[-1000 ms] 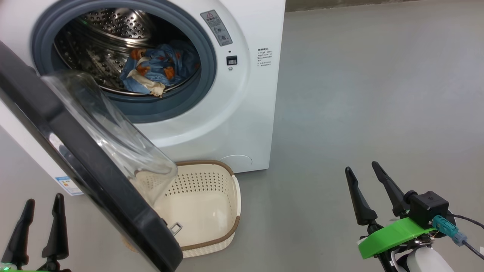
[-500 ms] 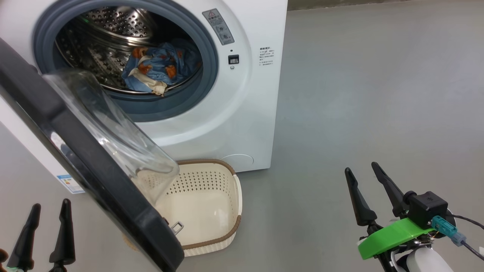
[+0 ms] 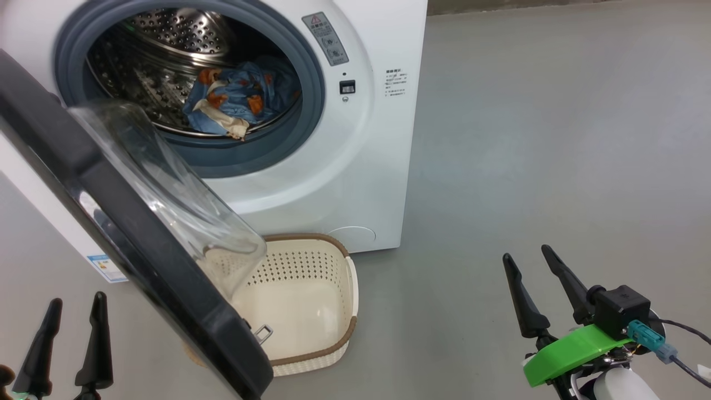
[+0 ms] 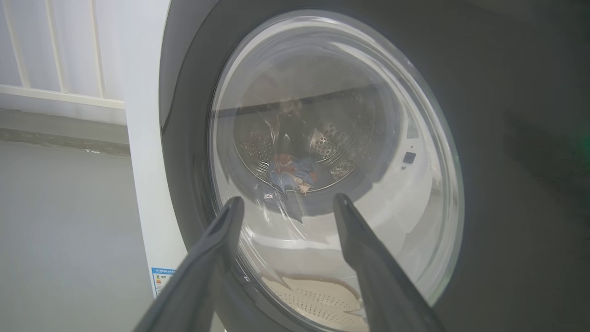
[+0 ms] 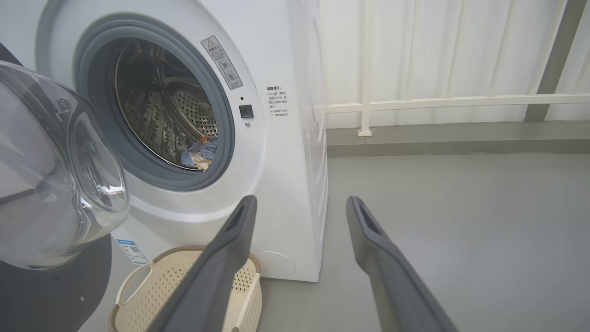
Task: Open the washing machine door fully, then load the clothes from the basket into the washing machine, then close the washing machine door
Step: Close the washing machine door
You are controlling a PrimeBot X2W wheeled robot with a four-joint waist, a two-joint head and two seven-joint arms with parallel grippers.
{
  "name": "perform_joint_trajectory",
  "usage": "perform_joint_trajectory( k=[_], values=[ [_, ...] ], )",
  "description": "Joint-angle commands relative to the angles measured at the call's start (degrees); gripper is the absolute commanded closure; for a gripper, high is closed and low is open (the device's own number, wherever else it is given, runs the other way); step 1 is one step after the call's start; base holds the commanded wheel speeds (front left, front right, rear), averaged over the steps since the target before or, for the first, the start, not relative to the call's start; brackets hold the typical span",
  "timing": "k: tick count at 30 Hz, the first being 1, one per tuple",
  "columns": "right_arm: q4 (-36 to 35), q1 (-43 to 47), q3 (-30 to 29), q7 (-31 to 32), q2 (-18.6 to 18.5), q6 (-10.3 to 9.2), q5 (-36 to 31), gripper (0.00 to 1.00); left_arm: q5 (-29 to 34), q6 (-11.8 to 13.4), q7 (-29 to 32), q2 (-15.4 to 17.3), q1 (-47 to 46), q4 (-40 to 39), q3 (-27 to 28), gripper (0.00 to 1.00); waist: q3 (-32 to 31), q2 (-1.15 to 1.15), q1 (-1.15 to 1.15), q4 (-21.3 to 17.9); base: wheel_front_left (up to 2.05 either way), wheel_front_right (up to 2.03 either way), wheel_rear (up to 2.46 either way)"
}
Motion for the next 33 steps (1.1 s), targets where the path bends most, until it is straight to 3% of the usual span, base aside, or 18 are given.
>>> perform_joint_trajectory(
  k=[1, 6, 7, 8, 9, 10, 11, 20, 33],
  values=[
    [-1.1, -1.6, 1.3, -0.7, -0.5, 0.31, -0.5, 0.0, 0.6, 0.0, -0.4, 1.2, -0.9, -1.6, 2.3, 0.0, -0.1, 0.0, 0.0, 0.1, 0.0, 0.0, 0.0],
    [-0.6, -1.7, 1.5, -0.7, -0.8, 0.31, -0.2, 0.0, 0.8, 0.0, -0.4, 1.0, -0.7, -1.4, 2.3, 0.0, -0.4, 0.0, 0.0, 0.5, 0.0, 0.0, 0.0],
    [-0.6, -1.7, 1.6, -0.7, -0.8, 0.31, -0.2, 0.09, 0.8, 0.0, -0.4, 0.9, -0.6, -1.4, 2.3, 0.0, -0.5, 0.0, 0.0, 0.7, 0.0, 0.0, 0.0],
    [-0.5, -1.7, 1.7, -0.7, -0.8, 0.31, -0.2, 0.26, 0.8, 0.0, -0.4, 0.9, -0.6, -1.4, 2.3, 0.0, -0.5, 0.0, 0.0, 0.8, 0.0, 0.0, 0.0],
    [-0.5, -1.8, 1.8, -0.7, -0.8, 0.31, -0.2, 0.66, 0.8, 0.0, -0.4, 0.8, -0.4, -1.3, 2.3, 0.0, -0.7, 0.0, 0.0, 1.2, 0.0, 0.0, 0.0],
    [-0.5, -1.9, 1.8, -0.7, -0.8, 0.31, -0.2, 0.8, 0.8, 0.0, -0.4, 0.8, -0.3, -1.3, 2.4, 0.0, -0.7, 0.0, 0.0, 1.4, 0.0, 0.0, 0.0],
    [-0.6, -1.9, 1.8, -0.7, -0.8, 0.31, -0.2, 1.0, 0.9, 0.0, -0.4, 0.7, -0.3, -1.2, 2.3, 0.0, -0.8, 0.0, 0.0, 1.8, 0.0, 0.0, 0.0],
    [-1.9, -2.8, 1.6, -0.7, -1.4, 0.31, 0.3, 1.0, 0.9, 0.0, -0.4, 0.5, -0.4, -0.4, 2.0, 0.0, -1.3, 0.0, 0.0, 5.5, 0.0, 0.0, 0.0],
    [-8.9, -8.2, 3.4, -0.7, -0.3, 0.31, 4.4, 1.0, 0.3, 0.0, -0.4, 0.1, -0.9, 0.8, 0.4, 0.0, -1.5, 0.0, 0.0, 14.2, 0.0, 0.0, 0.0]
  ],
)
